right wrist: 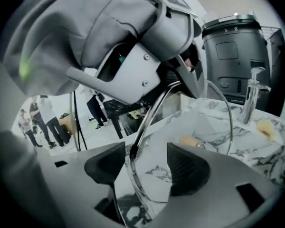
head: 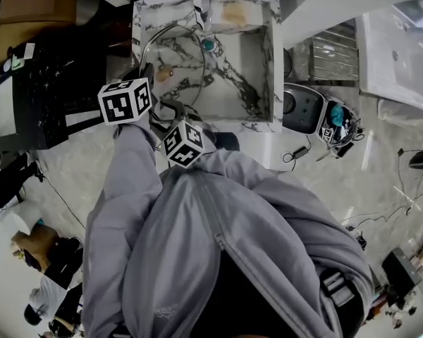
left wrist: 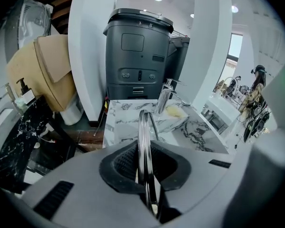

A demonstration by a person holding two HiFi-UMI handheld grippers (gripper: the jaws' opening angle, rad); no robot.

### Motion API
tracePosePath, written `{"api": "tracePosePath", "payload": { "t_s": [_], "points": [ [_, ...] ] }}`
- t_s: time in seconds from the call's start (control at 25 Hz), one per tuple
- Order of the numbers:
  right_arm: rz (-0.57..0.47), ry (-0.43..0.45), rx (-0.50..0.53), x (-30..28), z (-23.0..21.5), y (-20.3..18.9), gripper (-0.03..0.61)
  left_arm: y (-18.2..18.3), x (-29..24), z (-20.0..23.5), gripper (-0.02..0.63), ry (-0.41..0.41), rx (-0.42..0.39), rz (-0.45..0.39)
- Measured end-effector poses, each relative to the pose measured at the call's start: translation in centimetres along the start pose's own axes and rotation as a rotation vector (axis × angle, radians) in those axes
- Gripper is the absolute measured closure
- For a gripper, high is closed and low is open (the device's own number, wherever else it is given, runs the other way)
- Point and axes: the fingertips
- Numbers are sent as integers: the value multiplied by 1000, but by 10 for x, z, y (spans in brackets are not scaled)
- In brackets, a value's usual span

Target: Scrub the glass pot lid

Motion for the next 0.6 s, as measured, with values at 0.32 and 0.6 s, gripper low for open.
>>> {"api": "tracePosePath", "payload": {
  "t_s": [0.32, 0.6],
  "points": [
    [-32, -227, 66, -15, -18, 12, 327, -6, 0, -2, 572, -47, 110, 43],
    [-3, -231, 63, 1, -28, 1, 356, -10, -1, -7, 553, -105, 215, 29]
  ]
}}
Point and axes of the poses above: the fingertips, and each gripper's own axes: x backward along the fingers, z to its left, y out of its top, and after that the axes turned 2 degrees about -x, right-handed
